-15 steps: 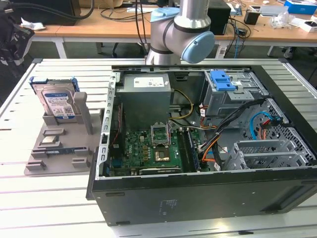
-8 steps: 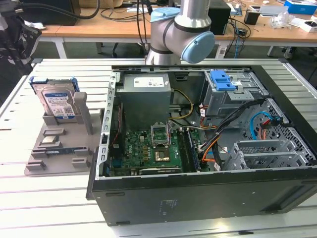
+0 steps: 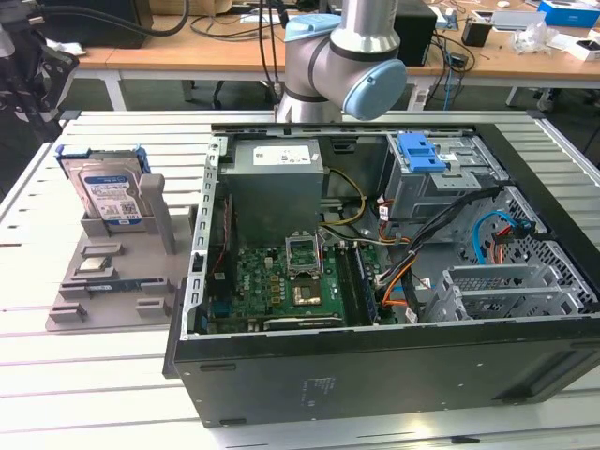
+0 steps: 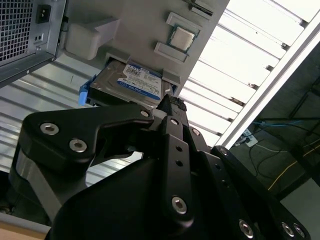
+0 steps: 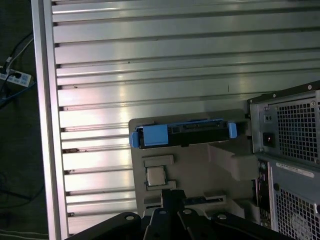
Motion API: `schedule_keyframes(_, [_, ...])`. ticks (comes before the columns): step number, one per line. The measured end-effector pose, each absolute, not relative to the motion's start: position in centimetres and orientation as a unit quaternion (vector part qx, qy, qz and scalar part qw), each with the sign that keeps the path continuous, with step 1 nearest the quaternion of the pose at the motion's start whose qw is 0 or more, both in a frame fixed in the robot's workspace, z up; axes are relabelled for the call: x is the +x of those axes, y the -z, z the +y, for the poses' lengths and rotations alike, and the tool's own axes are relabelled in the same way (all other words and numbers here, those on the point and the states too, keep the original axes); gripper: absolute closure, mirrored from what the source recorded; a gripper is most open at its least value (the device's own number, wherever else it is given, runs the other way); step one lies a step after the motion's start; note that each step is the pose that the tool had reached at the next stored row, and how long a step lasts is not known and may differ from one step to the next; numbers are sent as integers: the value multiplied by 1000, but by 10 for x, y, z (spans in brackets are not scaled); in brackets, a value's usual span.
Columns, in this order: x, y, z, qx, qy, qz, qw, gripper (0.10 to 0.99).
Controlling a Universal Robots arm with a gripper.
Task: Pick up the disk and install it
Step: 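Reach for the disk, then pick up the disk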
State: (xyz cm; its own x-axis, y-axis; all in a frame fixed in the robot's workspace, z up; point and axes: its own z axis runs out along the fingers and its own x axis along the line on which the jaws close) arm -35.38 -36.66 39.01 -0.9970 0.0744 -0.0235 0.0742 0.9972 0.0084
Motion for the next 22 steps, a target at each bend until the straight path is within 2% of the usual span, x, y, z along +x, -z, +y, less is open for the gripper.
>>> schedule_keyframes(6, [-354, -390, -367, 34, -4, 999, 12, 984])
schedule_keyframes(22, [-354, -390, -367, -111, -5, 994, 11, 984])
